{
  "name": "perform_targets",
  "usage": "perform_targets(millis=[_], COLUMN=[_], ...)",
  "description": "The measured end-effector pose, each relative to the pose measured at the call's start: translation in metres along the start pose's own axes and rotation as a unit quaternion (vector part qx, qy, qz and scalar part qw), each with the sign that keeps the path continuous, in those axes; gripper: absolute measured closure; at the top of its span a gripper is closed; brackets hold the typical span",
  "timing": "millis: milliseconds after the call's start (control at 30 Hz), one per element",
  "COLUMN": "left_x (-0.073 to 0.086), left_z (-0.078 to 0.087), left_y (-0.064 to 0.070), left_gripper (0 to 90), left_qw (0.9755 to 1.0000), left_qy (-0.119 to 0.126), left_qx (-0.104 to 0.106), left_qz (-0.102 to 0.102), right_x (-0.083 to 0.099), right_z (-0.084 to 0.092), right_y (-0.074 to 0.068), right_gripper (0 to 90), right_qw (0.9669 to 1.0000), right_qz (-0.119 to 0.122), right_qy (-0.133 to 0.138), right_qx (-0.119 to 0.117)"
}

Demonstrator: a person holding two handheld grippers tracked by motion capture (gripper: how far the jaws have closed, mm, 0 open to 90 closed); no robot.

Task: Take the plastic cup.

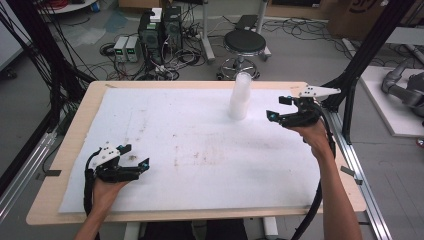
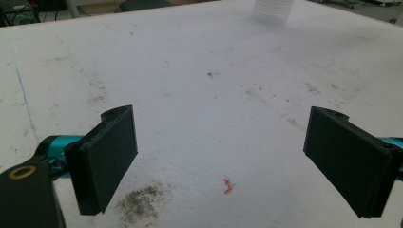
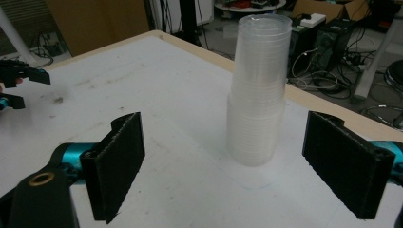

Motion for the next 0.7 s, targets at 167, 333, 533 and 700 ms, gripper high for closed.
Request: perform_targets(millis=[167,333,533,700], left_x=[0.000,0.000,0.000,0.001], left_z=[0.000,0.000,-0.001,-0.001], left_y=[0.000,0.001,0.001,0.001], left_gripper=[10.7,10.7,10.7,10.7], left_qw=[1.0000,1.0000,1.0000,1.0000], left_qy=[-0.001,-0.003,-0.003,-0.004], left_qx=[-0.001,0.000,-0.001,-0.002], left_qz=[0.000,-0.003,-0.003,-0.007], right_x=[-0.011,-0.021,-0.029,-0.037], right_z=[-0.007,-0.018,-0.032,-0.040], right_y=[0.015,0.029,0.043,0.051], right_gripper=[13.6,13.6,13.7,13.7], right_qw=[0.9996,0.9994,0.9991,0.9995], right_qz=[0.005,0.011,0.016,0.019], right_qy=[-0.026,-0.034,-0.038,-0.016], right_qx=[-0.003,-0.004,-0.011,-0.018])
Point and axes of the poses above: each handheld gripper's, and its own axes: z roughly backward along the jaws, x roughly out of its underside, y roughly to its right, the point moved 10 cm from there along -z, roughly forward along the jaws, and after that the axes turned 6 degrees about -x, right-handed, at the moved point
